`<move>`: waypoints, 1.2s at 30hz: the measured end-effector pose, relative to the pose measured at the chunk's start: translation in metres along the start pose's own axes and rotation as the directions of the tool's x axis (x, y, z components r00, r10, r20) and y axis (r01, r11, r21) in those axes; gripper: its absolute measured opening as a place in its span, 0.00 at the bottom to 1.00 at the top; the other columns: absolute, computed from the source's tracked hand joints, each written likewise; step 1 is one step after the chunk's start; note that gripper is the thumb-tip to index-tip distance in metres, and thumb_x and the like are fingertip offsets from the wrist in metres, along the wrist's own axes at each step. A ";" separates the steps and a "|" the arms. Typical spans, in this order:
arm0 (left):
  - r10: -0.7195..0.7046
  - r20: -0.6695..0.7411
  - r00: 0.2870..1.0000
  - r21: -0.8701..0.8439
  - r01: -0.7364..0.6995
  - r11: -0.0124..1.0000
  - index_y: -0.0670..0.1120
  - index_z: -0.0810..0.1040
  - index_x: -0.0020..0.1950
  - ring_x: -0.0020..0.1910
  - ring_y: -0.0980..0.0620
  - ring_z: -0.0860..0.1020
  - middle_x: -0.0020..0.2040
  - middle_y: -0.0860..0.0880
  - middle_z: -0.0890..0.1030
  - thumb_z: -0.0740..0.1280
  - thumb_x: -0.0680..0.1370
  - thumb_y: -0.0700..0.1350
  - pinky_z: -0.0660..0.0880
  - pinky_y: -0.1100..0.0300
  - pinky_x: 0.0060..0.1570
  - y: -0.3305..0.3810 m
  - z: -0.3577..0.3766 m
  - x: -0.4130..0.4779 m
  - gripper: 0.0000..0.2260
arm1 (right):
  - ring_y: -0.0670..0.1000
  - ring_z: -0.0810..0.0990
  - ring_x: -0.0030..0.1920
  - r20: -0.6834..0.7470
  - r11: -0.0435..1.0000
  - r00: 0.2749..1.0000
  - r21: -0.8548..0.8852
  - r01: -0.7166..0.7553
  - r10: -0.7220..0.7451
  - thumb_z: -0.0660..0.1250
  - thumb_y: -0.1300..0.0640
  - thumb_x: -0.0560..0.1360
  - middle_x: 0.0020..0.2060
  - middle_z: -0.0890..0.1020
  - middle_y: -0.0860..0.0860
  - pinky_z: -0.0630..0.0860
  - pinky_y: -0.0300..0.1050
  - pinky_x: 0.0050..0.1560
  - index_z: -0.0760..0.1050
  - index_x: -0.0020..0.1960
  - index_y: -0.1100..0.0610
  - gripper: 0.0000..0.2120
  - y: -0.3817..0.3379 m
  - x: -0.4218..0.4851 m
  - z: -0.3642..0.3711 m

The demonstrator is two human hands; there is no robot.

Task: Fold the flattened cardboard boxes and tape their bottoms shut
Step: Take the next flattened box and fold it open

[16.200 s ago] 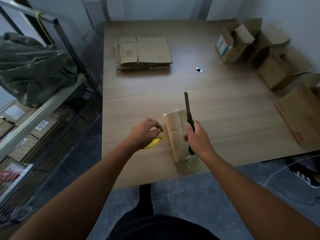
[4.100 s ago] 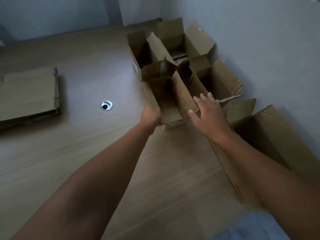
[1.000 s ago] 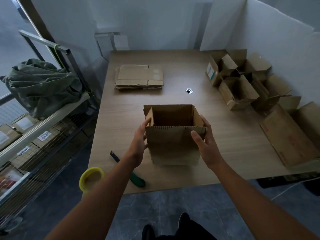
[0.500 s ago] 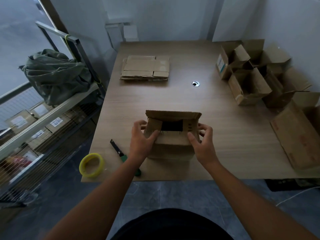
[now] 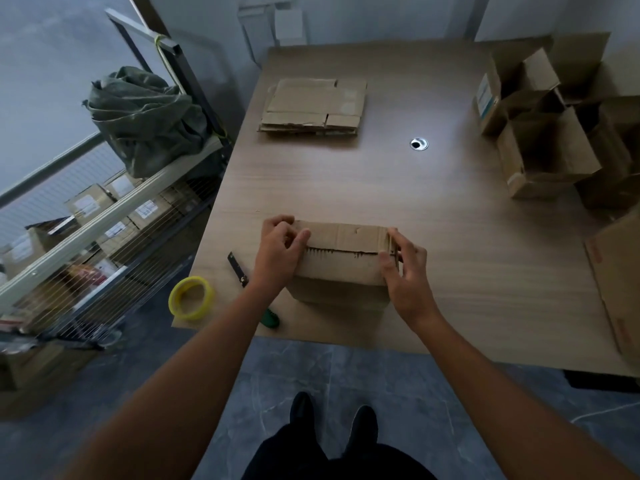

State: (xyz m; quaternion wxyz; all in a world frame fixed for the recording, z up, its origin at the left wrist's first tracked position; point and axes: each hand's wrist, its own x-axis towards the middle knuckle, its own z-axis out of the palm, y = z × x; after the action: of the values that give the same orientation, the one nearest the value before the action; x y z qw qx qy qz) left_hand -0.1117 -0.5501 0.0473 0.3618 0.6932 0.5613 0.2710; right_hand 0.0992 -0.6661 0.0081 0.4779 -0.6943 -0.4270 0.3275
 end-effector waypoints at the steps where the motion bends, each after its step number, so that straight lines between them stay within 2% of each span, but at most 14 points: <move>1: -0.012 -0.033 0.999 0.000 0.012 1.000 0.44 0.74 0.52 0.59 0.58 0.69 0.64 0.50 0.67 0.71 0.80 0.46 0.71 0.55 0.65 -0.001 0.002 -0.004 0.08 | 0.42 0.72 0.59 -0.027 1.000 1.000 0.014 0.006 -0.005 0.61 0.52 0.84 0.61 0.66 0.51 0.68 0.45 0.70 0.67 0.76 0.48 0.20 0.000 -0.002 0.001; 4: -0.188 -0.016 0.982 -0.052 0.187 0.981 0.50 0.63 0.75 0.65 0.54 0.66 0.69 0.49 0.64 0.74 0.77 0.51 0.68 0.56 0.66 -0.004 0.005 -0.010 0.31 | 0.40 0.73 0.54 -0.089 0.999 0.995 0.022 -0.045 0.047 0.60 0.51 0.84 0.59 0.69 0.51 0.74 0.42 0.59 0.65 0.77 0.46 0.21 0.001 -0.003 0.001; 6: -0.307 0.061 0.950 -0.139 0.313 0.940 0.53 0.56 0.80 0.70 0.49 0.67 0.74 0.46 0.64 0.73 0.76 0.58 0.67 0.50 0.71 -0.009 0.006 -0.013 0.39 | 0.45 0.74 0.54 -0.042 0.987 0.986 0.036 -0.157 0.159 0.61 0.45 0.83 0.59 0.71 0.51 0.74 0.42 0.57 0.64 0.77 0.44 0.23 0.003 0.001 -0.002; 9: -0.335 0.140 0.932 -0.193 0.358 0.914 0.54 0.63 0.78 0.65 0.47 0.76 0.68 0.49 0.76 0.69 0.75 0.64 0.73 0.43 0.68 -0.013 0.007 -0.023 0.35 | 0.52 0.76 0.62 0.097 0.946 0.945 0.062 -0.319 0.312 0.58 0.27 0.72 0.65 0.73 0.52 0.75 0.58 0.67 0.67 0.72 0.37 0.31 0.002 0.002 -0.005; 11: -0.292 0.110 0.950 -0.200 0.309 0.930 0.54 0.68 0.73 0.59 0.50 0.79 0.60 0.53 0.79 0.69 0.76 0.64 0.76 0.43 0.64 -0.010 0.008 -0.029 0.29 | 0.52 0.75 0.65 0.108 0.955 0.955 0.076 -0.285 0.277 0.58 0.25 0.69 0.66 0.75 0.50 0.73 0.61 0.69 0.66 0.72 0.37 0.34 0.004 -0.002 -0.004; 13: -0.228 0.069 0.971 -0.262 0.238 0.935 0.53 0.67 0.70 0.56 0.51 0.79 0.57 0.54 0.78 0.69 0.79 0.58 0.79 0.46 0.58 -0.009 0.009 -0.034 0.23 | 0.49 0.75 0.66 0.080 0.969 0.975 0.117 -0.217 0.209 0.60 0.32 0.75 0.67 0.75 0.48 0.73 0.56 0.70 0.65 0.73 0.39 0.29 -0.007 -0.007 -0.005; 15: -0.181 0.058 0.982 -0.374 0.190 0.908 0.54 0.64 0.71 0.54 0.49 0.78 0.57 0.52 0.74 0.68 0.81 0.51 0.81 0.54 0.48 -0.007 0.010 -0.041 0.21 | 0.47 0.76 0.66 0.078 0.966 0.985 0.196 -0.168 0.156 0.61 0.46 0.83 0.68 0.74 0.48 0.75 0.49 0.67 0.64 0.74 0.42 0.20 -0.016 -0.009 -0.010; 17: -0.148 0.095 0.985 -0.450 0.175 0.876 0.53 0.63 0.70 0.56 0.49 0.77 0.60 0.51 0.71 0.68 0.81 0.43 0.82 0.58 0.44 -0.010 0.011 -0.051 0.21 | 0.44 0.76 0.65 0.118 0.968 0.986 0.211 -0.139 0.116 0.61 0.59 0.84 0.69 0.73 0.49 0.75 0.43 0.64 0.62 0.74 0.46 0.20 -0.017 -0.008 -0.016; 20: -0.155 0.149 0.977 -0.487 0.209 0.848 0.53 0.64 0.67 0.62 0.45 0.76 0.65 0.46 0.70 0.68 0.80 0.37 0.83 0.49 0.52 -0.025 0.020 -0.059 0.22 | 0.43 0.74 0.66 0.181 0.983 0.979 0.141 -0.121 0.094 0.62 0.63 0.83 0.68 0.71 0.48 0.76 0.42 0.65 0.58 0.73 0.50 0.22 -0.009 -0.012 -0.019; 24: -0.150 0.187 0.971 -0.345 0.207 0.916 0.57 0.61 0.70 0.68 0.42 0.72 0.70 0.46 0.66 0.68 0.81 0.40 0.82 0.57 0.52 -0.039 0.037 -0.068 0.24 | 0.47 0.73 0.67 0.180 0.980 0.970 0.082 -0.183 0.166 0.65 0.58 0.82 0.67 0.70 0.48 0.76 0.50 0.68 0.54 0.72 0.46 0.25 0.006 -0.025 -0.011; 26: -0.116 0.177 0.977 -0.317 0.168 0.934 0.60 0.59 0.73 0.69 0.43 0.70 0.70 0.48 0.64 0.70 0.80 0.45 0.80 0.59 0.54 -0.040 0.040 -0.071 0.28 | 0.47 0.72 0.69 0.150 0.984 0.976 0.064 -0.166 0.155 0.65 0.52 0.81 0.70 0.70 0.50 0.72 0.52 0.71 0.55 0.74 0.44 0.27 0.008 -0.033 -0.008; 29: -0.048 0.216 0.975 -0.362 0.126 0.924 0.68 0.56 0.76 0.75 0.42 0.65 0.77 0.51 0.58 0.76 0.71 0.62 0.74 0.43 0.67 -0.038 0.029 -0.063 0.40 | 0.49 0.73 0.69 0.083 0.972 0.974 0.082 -0.219 0.212 0.63 0.46 0.80 0.70 0.72 0.50 0.73 0.53 0.70 0.60 0.75 0.43 0.25 0.001 -0.032 -0.013; 33: 0.071 0.485 0.872 -0.332 0.108 0.937 0.69 0.51 0.79 0.79 0.42 0.59 0.82 0.54 0.52 0.77 0.62 0.71 0.66 0.38 0.73 -0.023 -0.001 -0.043 0.52 | 0.56 0.82 0.55 0.116 0.855 0.874 0.181 -0.485 0.472 0.62 0.45 0.83 0.63 0.78 0.51 0.81 0.53 0.43 0.61 0.75 0.38 0.22 -0.019 -0.002 -0.033; 36: 0.155 0.556 0.817 -0.307 0.029 0.951 0.68 0.45 0.80 0.82 0.49 0.48 0.83 0.59 0.44 0.76 0.60 0.73 0.55 0.39 0.78 -0.014 -0.010 -0.036 0.58 | 0.55 0.82 0.49 0.194 0.771 0.790 0.178 -0.612 0.582 0.61 0.46 0.84 0.60 0.79 0.50 0.80 0.50 0.38 0.61 0.74 0.36 0.20 -0.039 0.015 -0.043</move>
State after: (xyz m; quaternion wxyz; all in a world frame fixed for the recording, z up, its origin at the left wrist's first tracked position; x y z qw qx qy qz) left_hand -0.1355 -0.5817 0.0426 0.6059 0.6973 0.3547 0.1442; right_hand 0.1320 -0.6618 0.0588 0.3981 -0.7109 -0.1725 0.5535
